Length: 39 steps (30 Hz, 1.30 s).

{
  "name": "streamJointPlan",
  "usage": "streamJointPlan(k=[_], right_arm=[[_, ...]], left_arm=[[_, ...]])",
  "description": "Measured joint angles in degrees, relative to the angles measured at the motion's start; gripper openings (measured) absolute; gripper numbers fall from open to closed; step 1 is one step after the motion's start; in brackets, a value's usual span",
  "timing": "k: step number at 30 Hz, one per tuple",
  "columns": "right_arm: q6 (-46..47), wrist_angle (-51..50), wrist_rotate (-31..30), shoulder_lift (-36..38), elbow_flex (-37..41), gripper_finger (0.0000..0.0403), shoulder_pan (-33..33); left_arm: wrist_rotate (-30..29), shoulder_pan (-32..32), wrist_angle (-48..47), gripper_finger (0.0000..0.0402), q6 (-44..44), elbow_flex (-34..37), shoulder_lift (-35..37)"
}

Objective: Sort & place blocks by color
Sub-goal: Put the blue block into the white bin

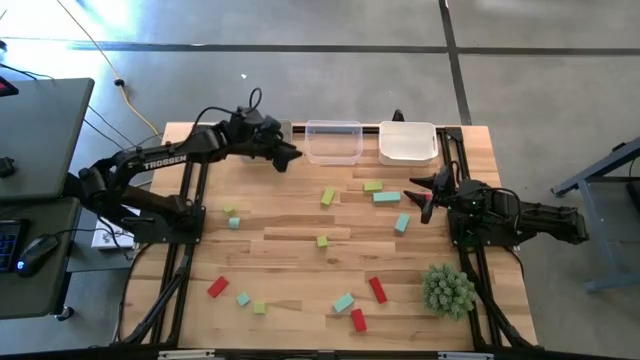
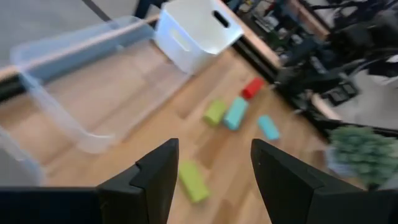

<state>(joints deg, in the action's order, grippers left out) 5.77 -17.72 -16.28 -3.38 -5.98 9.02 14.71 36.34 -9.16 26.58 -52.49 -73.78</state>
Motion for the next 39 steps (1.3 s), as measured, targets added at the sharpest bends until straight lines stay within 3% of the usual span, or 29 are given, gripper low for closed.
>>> streamJointPlan(k=[10,15,27,32,39], right_arm=[[-7.3,0.0,-0.26,-0.01,-0.01,0.0206,0.0],[-6.66,0.0,0.46,-0.02,0.0,0.0206,0.0],[22.6,2.47,2.62,0.0,0.07,0.0206,0.0],[25.3,2.49,2.54,-0.01,0.07,0.0206,0.0],[29.6,2.85,3.2,-0.02,0.07,0.0206,0.0]], left_arm=[[-0.16,-8.84,6.25,0.0191,15.94,0.0,0.0],[-4.75,-13.15,12.11,0.019,22.68,0.0,0.0],[-20.62,-23.92,13.3,0.019,29.49,0.0,0.0],[-25.89,-27.87,13.29,0.019,30.57,-0.01,0.0],[-27.88,-30.53,13.28,0.019,31.81,0.0,0.0]])
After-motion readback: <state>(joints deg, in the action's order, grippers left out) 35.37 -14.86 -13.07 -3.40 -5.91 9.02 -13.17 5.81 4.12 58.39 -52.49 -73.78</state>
